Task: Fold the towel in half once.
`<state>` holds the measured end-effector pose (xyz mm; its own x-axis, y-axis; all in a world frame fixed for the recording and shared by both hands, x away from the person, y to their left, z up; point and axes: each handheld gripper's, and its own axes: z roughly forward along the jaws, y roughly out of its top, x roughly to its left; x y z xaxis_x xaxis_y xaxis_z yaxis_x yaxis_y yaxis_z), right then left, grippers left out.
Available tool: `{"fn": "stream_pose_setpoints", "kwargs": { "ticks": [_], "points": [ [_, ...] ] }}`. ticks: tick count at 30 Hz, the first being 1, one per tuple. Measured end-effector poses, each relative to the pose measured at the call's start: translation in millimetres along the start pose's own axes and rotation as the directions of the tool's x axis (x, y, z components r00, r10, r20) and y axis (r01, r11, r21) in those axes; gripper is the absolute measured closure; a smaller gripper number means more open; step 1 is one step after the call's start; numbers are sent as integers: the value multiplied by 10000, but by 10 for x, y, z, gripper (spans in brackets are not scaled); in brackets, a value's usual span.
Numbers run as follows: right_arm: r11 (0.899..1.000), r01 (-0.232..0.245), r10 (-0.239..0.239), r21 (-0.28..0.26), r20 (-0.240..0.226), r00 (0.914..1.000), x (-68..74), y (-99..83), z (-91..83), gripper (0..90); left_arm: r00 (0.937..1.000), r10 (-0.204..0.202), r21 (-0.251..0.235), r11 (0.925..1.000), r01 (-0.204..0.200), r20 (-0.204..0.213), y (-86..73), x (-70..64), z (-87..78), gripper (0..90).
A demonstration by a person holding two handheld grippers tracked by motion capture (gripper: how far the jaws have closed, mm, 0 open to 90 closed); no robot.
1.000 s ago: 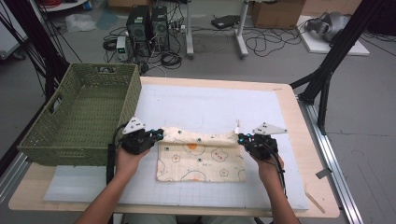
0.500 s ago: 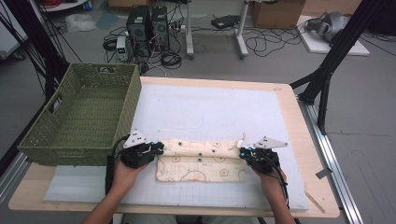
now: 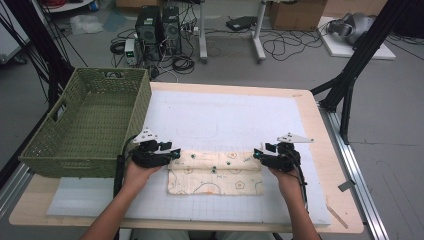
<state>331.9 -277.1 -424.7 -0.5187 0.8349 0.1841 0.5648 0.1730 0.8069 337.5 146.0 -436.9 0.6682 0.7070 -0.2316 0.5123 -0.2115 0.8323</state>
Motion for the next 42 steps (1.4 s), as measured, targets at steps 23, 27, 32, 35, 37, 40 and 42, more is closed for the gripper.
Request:
{"fn": "stream_pose_setpoints", "kwargs": {
  "ticks": [23, 27, 32, 35, 37, 40, 42],
  "points": [
    [9853, 1647, -1693, -452, -1292, 9771, 237, -287, -502, 851, 9916, 805, -1056, 9920, -697, 1010, -185, -308, -450, 857],
    [9848, 1705, -1733, -330, -1290, 9764, 250, -384, -546, 849, 9878, 826, -773, 9943, -728, 1318, -284, -349, -477, 856],
    [9861, 1658, -1653, -76, -1365, 9768, 233, -450, -552, 673, 9887, 335, -782, 9967, -222, 1462, -314, -315, -474, 541],
    [9910, 1129, -1228, -723, -1505, 9810, 173, -420, -646, 602, 9905, 305, -1354, 9907, -122, 1342, -273, -287, -538, 467],
    [9905, 864, -1026, -1068, -1570, 9823, 133, -402, -712, 585, 9916, 235, -1636, 9865, -24, 1270, -262, -260, -570, 461],
    [9900, 595, -765, -1281, -1318, 9883, 70, -403, -762, 570, 9949, 14, -1856, 9825, 173, 1007, -254, -195, -599, 460],
    [9917, 530, -653, -1168, -1042, 9924, 42, -413, -746, 567, 9976, -202, -1654, 9857, 310, 667, -251, -167, -580, 464]
  ]
}}
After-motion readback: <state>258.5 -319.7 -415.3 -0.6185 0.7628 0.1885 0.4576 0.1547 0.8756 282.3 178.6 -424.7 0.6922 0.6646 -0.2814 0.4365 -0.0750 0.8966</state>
